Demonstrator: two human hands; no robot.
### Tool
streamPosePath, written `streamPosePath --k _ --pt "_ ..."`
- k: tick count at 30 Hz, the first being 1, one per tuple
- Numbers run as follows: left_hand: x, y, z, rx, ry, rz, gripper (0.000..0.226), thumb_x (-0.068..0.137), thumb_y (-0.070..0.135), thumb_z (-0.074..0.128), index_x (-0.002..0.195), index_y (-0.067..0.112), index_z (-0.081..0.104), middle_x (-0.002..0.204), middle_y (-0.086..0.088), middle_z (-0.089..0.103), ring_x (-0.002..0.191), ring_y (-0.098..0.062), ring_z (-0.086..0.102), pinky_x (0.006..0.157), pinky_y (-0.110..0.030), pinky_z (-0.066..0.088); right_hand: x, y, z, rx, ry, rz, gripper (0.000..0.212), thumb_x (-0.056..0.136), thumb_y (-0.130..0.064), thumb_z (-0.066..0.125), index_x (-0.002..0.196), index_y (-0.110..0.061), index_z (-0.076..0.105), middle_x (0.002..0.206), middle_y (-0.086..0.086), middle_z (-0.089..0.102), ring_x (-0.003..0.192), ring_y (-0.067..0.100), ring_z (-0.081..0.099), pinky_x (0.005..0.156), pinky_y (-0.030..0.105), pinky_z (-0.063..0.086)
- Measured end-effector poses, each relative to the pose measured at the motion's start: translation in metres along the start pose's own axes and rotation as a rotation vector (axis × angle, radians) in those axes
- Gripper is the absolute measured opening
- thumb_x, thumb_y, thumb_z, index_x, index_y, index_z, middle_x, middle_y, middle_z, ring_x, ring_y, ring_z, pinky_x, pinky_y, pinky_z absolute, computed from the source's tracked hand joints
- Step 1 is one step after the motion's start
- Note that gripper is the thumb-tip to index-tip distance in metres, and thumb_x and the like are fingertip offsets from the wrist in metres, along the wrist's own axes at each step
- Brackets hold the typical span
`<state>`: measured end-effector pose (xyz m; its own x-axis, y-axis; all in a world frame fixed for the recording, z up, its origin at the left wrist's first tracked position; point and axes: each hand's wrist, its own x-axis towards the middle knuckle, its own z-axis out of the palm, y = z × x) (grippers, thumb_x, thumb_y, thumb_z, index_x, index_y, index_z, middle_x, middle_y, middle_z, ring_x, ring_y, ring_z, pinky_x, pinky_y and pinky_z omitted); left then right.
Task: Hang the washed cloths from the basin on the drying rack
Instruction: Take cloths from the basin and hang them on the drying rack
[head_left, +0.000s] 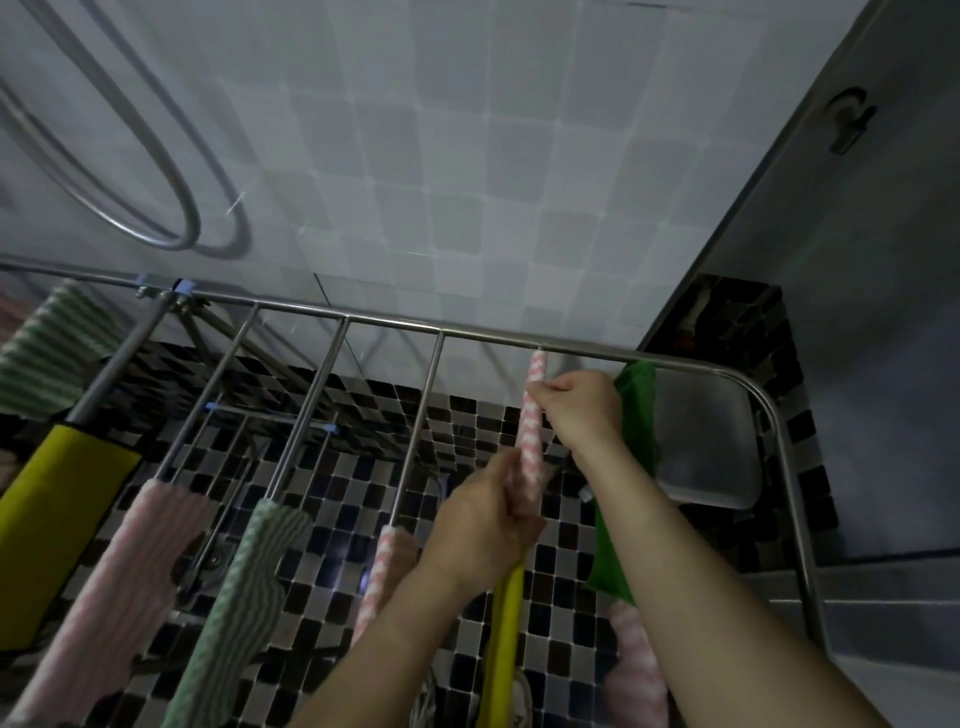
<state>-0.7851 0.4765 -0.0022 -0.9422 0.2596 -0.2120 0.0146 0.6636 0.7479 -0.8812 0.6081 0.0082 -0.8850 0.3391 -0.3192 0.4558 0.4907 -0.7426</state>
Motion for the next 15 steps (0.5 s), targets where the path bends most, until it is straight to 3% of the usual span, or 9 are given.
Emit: streamPosePath --k 6,10,12,15 --pt "-0.006 0.000 0.003 -0.011 -0.020 -0.063 0.072 0.087 0.025 0.066 0.145 0.036 0.025 0.122 0.006 0.058 0.098 -0.013 0.063 0.083 -0.032 0.057 -0.005 -0.011 0.004 -0.048 0.081 -0.033 0.035 0.093 -0.039 0.059 0.074 -0.011 0.068 0.071 0.004 0.069 0.065 0.020 0.068 0.055 0.025 0.051" --pt "-0.009 0.006 0.003 0.018 0.126 -0.006 0.051 0.092 0.032 0.059 0.139 0.028 0.039 0.116 0.007 0.057 0.095 -0.004 0.057 0.081 -0.022 0.052 -0.016 -0.016 -0.009 -0.185 0.037 -0.130 0.021 0.093 -0.036 0.059 0.091 -0.016 0.054 0.083 -0.004 0.058 0.064 0.006 0.053 0.049 0.021 0.035" --pt "-0.008 0.008 0.006 0.042 0.218 0.003 0.038 0.094 0.035 0.057 0.130 0.027 0.049 0.109 0.006 0.060 0.092 -0.006 0.059 0.079 -0.025 0.054 -0.025 -0.017 -0.020 -0.304 -0.075 -0.175 0.018 0.093 -0.032 0.058 0.090 -0.014 0.054 0.083 -0.002 0.061 0.064 0.009 0.056 0.052 0.024 0.046" --pt "-0.003 0.008 0.014 0.070 0.261 -0.025 0.021 0.095 0.033 0.055 0.114 0.024 0.060 0.100 0.005 0.062 0.084 -0.009 0.060 0.075 -0.027 0.055 -0.039 -0.012 -0.022 -0.378 -0.314 -0.098 0.019 0.090 -0.022 0.065 0.100 -0.008 0.055 0.089 0.010 0.070 0.074 0.020 0.069 0.071 0.036 0.060"
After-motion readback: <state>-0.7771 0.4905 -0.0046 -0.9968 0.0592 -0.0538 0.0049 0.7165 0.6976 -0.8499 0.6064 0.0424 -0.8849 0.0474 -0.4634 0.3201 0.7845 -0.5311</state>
